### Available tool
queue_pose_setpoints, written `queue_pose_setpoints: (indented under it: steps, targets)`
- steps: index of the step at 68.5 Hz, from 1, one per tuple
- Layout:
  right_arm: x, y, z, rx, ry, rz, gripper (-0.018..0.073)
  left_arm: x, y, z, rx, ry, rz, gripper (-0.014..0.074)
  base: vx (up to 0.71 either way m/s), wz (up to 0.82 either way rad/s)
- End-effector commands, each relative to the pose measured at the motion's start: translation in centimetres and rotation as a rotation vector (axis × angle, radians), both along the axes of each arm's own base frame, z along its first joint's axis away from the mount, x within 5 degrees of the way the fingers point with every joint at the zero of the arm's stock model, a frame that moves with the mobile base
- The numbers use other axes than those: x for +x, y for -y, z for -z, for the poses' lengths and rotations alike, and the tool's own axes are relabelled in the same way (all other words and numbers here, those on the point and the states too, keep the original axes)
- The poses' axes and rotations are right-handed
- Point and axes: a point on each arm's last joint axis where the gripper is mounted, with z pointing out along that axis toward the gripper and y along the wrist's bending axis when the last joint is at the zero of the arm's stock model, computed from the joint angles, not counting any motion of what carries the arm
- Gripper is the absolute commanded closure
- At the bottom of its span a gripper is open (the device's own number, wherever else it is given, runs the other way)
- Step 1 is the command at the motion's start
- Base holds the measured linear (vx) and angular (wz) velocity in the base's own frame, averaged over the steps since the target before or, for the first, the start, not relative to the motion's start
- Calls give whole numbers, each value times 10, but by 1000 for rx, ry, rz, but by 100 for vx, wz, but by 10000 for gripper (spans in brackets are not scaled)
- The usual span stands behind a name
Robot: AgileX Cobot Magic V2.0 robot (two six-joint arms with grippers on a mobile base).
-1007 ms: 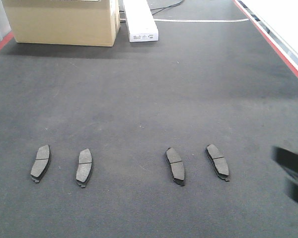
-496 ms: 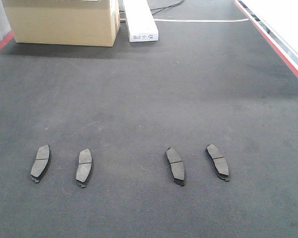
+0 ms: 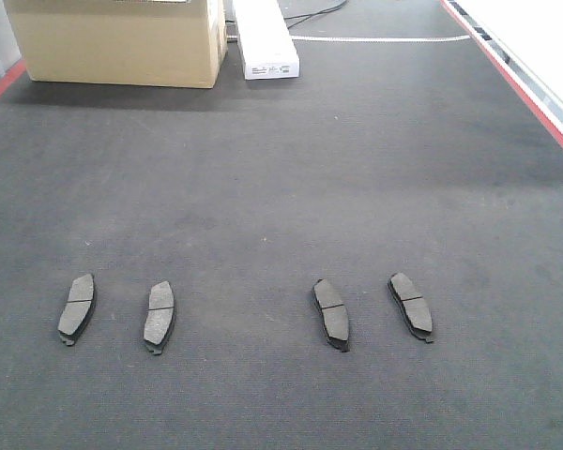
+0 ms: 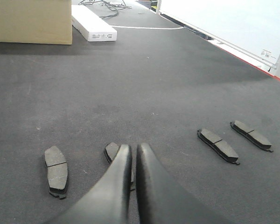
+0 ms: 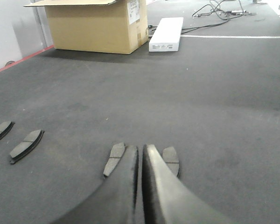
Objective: Move and align brake pads A on conveyor
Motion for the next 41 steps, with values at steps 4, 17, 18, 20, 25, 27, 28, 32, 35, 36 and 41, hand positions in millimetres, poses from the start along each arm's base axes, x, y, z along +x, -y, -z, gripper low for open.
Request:
queue_pose_setpoints:
  steps: [4,17,18,20,25,27,28,32,35,36,41]
  targets:
    - [0,0,-10,-2,35,-2,571,1,2,-14,-32,82,20,603,0,0]
    - [0,0,-9,-2,34,-2,571,1,2,-14,-32,82,20,603,0,0]
    - [0,0,-9,-2,34,-2,571,1,2,-14,-32,82,20,603,0,0]
    - [0,0,-9,-2,34,-2,571,1,2,-14,-32,82,20,603,0,0]
    - [0,0,-9,-3,33,-1,571,1,2,-14,-32,82,20,603,0,0]
    - [0,0,-9,-3,31,-1,571,1,2,-14,-32,82,20,603,0,0]
    - [0,0,-9,-3,31,-1,571,1,2,-14,-32,82,20,603,0,0]
    - [0,0,-9,-5,27,-1,571,1,2,-14,-32,82,20,603,0,0]
    - [0,0,-9,-5,27,-1,571,1,2,-12,-33,77,21,603,0,0]
    - [0,0,-9,-5,27,-1,571,1,2,-11,-31,73,21,603,0,0]
    - [0,0,-9,-5,27,-1,571,3,2,-3,-29,51,10,603,0,0]
